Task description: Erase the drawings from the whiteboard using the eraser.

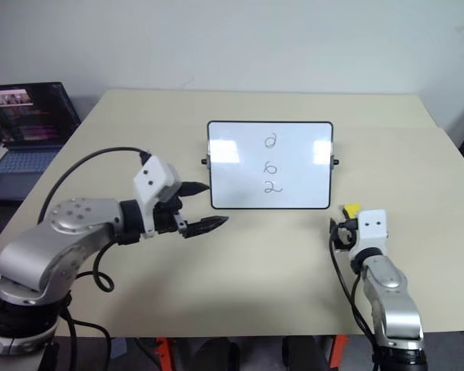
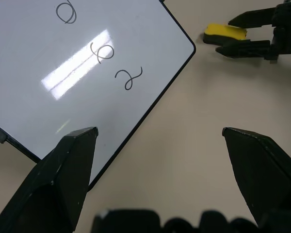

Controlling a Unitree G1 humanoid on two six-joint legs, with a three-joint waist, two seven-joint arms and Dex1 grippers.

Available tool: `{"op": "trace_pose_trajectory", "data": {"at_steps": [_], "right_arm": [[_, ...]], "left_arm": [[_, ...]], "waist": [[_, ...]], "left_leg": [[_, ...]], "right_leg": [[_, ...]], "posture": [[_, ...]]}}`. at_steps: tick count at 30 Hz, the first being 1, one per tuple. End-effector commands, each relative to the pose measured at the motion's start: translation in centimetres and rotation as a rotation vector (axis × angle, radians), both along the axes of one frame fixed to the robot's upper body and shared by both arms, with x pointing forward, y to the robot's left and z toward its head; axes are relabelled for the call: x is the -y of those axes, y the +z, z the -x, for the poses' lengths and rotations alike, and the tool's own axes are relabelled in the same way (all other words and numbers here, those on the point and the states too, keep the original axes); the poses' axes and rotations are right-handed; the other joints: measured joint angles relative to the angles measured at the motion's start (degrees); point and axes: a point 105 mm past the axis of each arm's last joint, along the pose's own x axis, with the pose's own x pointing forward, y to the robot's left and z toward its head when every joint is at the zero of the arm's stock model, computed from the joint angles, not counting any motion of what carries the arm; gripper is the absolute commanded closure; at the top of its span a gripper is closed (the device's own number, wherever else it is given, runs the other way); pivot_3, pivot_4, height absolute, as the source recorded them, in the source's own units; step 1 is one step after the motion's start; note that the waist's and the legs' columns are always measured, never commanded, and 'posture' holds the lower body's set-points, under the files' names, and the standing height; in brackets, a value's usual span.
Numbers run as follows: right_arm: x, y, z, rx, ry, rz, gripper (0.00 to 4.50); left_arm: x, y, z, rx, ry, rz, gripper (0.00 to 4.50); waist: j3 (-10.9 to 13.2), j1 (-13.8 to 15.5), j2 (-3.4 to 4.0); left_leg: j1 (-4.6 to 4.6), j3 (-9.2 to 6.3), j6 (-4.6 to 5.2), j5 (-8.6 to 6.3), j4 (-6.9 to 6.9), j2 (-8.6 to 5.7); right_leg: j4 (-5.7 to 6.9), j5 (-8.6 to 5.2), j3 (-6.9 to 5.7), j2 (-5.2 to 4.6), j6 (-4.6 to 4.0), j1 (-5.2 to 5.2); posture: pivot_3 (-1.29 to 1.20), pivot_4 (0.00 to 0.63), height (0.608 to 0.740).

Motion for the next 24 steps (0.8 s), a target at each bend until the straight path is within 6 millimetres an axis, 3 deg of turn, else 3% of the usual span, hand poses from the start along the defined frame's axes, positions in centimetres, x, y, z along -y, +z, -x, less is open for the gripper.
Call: {"op": "trace_pose_trajectory", "data": {"at_steps": [1,13,24], "right_arm": [[0.9,1.0,-0.7,0.012,-0.017,-0.023,0.05],[0.8,1.6,-1.4,-0.074,-0.096,-0.195,0.05],[0.5,2.2,-1.3,-0.095,-0.108,-0.213,0.05]], "left_arm": [[-0.2,0.6,0.2,0.045,-0.003,-0.013,0.00],[-0.4,0.3,0.4,0.048,0.005,-0.012,0.00],[-0.4,0.5,0.2,0.059,0.001,-0.010,0.00]], "waist": [[0.00,0.00,0.00],[0.00,-0.06,0.01],[0.01,-0.03,0.01]], "left_leg": [[0.00,-0.01,0.00,0.00,0.00,0.01],[0.00,-0.01,0.00,0.00,0.00,0.01],[-0.01,-0.01,0.00,0.00,0.00,0.01]], "right_leg": [[0.01,0.00,-0.01,0.01,0.00,0.00],[0.03,0.00,0.01,0.00,-0.01,-0.01],[0.02,0.00,0.00,0.00,0.00,-0.01]], "posture": [[0.00,0.150,0.740],[0.00,0.150,0.740],[0.00,0.150,0.740]]}}
